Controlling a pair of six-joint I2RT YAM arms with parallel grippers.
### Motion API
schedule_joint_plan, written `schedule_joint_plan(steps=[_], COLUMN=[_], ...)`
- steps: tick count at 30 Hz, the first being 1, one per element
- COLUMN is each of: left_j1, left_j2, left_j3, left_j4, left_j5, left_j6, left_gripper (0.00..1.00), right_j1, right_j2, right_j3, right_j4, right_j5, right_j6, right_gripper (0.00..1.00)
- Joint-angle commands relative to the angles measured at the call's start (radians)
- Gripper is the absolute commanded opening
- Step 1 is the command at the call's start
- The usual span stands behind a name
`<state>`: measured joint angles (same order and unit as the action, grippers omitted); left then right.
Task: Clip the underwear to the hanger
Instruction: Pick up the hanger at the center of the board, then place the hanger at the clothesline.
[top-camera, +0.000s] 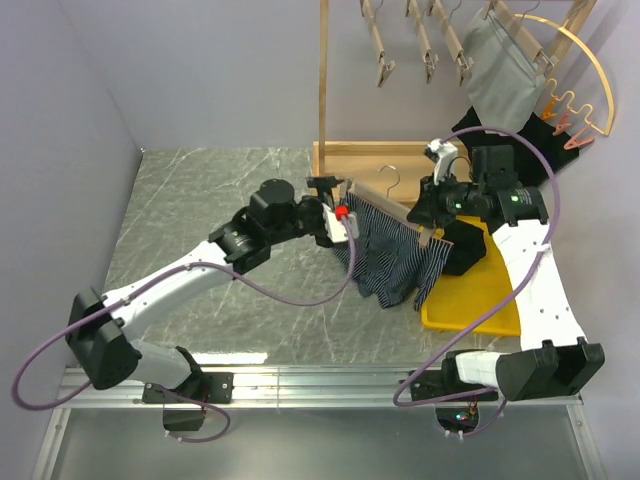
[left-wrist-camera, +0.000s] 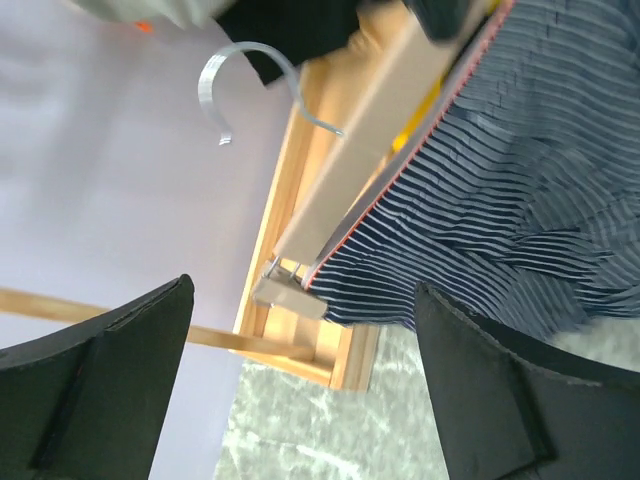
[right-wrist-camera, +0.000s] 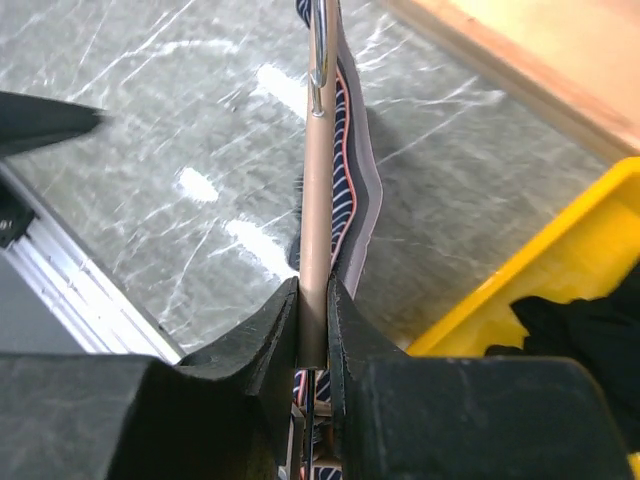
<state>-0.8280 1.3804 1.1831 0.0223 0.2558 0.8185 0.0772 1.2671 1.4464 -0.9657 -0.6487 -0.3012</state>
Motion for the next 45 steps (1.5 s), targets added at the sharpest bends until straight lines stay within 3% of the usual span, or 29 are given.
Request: schedule_joint_plan(steps=[1, 11, 20, 37, 45], left_j1=[0.004, 0.003, 0.004, 0.004, 0.004], left_j2=[-0.055, -0.109, -0.118, -0.165, -0.190], left_j3=[0.062, 0.041, 0.038, -0.030, -0.066], left_j4=[-0.019, -0.055, -0.079, -0.070, -0.064], left_j5=[0.031, 0.016, 0.033, 0.019, 0.010], left_j6=[-0.191, -0.326, -0.366, -0.401, -0.398], left_gripper=[0.96, 0.99, 0.99, 0.99, 0.99], right_j1=[-0.039, -0.226, -0.410, -0.403, -0.327], right_j2=[-0.057, -0.098, 0.029, 0.443, 0.511], right_j3=[0.074, 0.169, 0.359, 0.877, 0.953], right_j4=[0.068, 0.170, 0.145, 0.286, 0.403], right_j5=[-0.005, 0.127, 0.129, 0.096, 0.199], right_j6=[0.030, 0.093, 0.068, 0.203, 0.220], right_gripper=[0.00, 0.00, 0.00, 0.00, 0.00])
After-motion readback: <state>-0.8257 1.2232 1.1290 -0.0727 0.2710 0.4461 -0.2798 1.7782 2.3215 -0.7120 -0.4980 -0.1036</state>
